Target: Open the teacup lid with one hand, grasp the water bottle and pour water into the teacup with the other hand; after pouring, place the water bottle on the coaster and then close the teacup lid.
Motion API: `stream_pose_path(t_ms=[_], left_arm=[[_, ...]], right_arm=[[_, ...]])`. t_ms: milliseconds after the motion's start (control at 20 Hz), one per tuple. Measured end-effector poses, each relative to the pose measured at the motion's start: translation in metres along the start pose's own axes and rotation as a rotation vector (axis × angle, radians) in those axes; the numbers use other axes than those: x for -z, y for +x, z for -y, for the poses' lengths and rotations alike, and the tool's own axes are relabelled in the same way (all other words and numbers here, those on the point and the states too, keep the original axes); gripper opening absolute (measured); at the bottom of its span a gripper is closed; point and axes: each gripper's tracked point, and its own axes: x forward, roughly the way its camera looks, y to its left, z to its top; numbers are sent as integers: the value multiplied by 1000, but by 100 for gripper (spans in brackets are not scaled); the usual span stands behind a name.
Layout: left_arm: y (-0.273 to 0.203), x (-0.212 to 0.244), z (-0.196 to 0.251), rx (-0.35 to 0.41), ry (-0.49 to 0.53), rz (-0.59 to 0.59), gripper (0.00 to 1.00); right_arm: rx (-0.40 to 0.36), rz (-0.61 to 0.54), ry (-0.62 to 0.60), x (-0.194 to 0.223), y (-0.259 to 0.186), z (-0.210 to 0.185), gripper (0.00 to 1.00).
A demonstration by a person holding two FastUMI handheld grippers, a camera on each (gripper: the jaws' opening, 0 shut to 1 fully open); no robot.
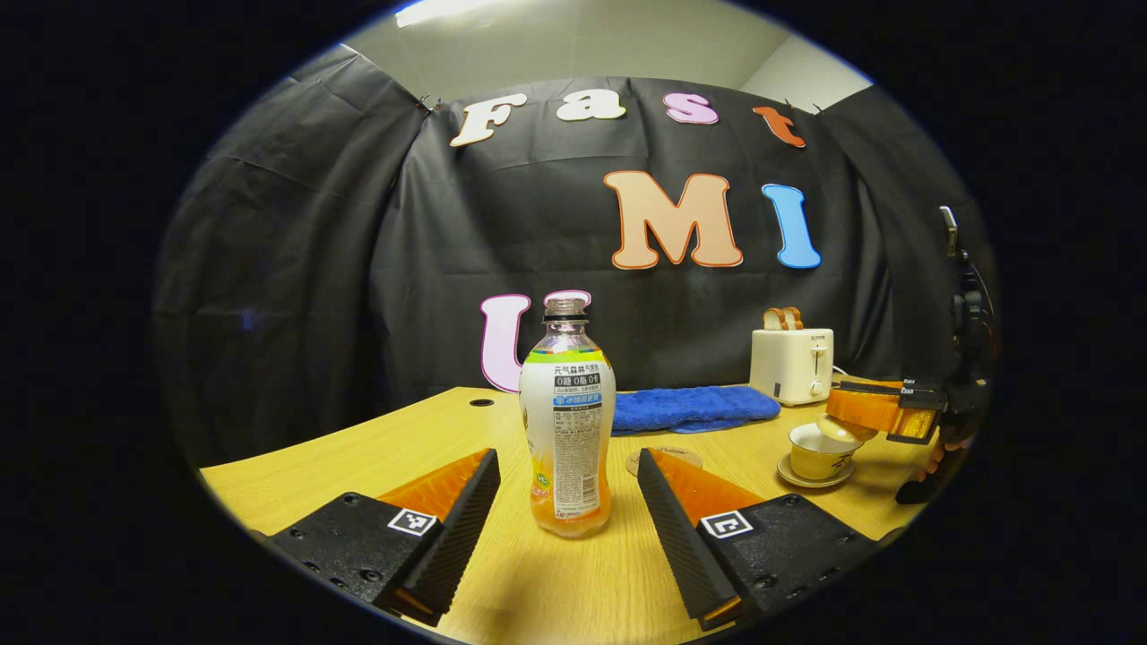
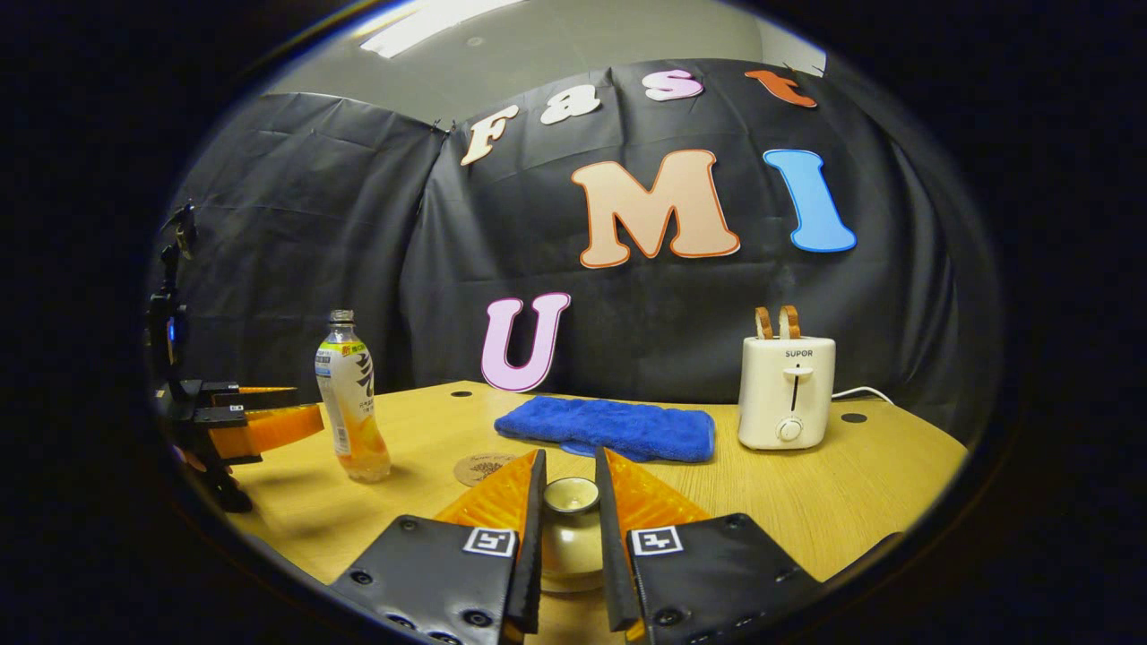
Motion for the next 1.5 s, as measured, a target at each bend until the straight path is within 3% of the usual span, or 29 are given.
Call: stream_pose_path(t_ms=[150, 400, 800, 1250, 1450, 1500], left_arm=[[0, 0, 0, 0, 0, 0, 87], [0, 0, 4, 19, 1, 1, 90], [15, 1, 18, 96, 1, -1, 90], [54, 10, 5, 57, 6, -53, 87], [70, 16, -1, 42, 4, -93, 91], [74, 19, 0, 44, 4, -106, 87]], right_arm=[[26, 2, 0, -1, -12, 10, 33], [98, 7, -3, -3, -38, 32, 32], [176, 12, -6, -7, -68, 68, 32], [200, 12, -8, -6, -71, 79, 32], [202, 13, -8, -7, -71, 81, 32], [203, 13, -8, -6, -71, 81, 32]])
